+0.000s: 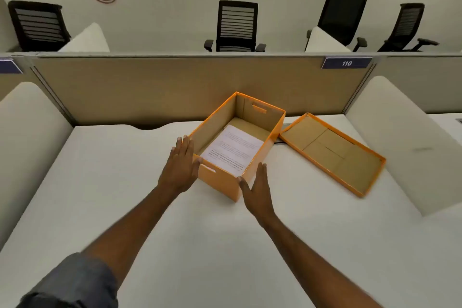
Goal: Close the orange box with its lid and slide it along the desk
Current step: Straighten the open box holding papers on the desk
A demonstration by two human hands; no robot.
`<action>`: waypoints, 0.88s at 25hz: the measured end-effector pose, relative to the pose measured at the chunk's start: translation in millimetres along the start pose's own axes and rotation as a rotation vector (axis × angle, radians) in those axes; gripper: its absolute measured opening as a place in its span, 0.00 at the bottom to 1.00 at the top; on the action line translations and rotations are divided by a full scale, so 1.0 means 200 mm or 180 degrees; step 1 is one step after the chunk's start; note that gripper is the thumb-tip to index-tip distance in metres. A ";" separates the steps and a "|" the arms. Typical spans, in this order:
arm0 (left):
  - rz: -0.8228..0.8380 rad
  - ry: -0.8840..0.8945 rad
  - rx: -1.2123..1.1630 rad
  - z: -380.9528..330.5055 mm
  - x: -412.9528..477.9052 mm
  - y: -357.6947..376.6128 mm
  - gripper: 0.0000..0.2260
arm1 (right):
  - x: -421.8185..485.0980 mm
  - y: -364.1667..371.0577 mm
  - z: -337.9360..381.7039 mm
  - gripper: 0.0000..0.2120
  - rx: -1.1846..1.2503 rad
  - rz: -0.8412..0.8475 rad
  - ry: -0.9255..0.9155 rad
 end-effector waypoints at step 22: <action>0.0770 -0.0019 -0.3469 0.25 0.07 0.08 0.19 | 0.15 -0.21 -0.19 0.29 0.1340 0.0458 -0.0028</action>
Point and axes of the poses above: each hand's wrist, its own x-axis towards the middle knuckle, its own y-axis out of the palm, z = x × y, the point moved 7 cm from there along x, towards the middle knuckle, and after that the axes turned 11 degrees about z, right-handed, at the moved point
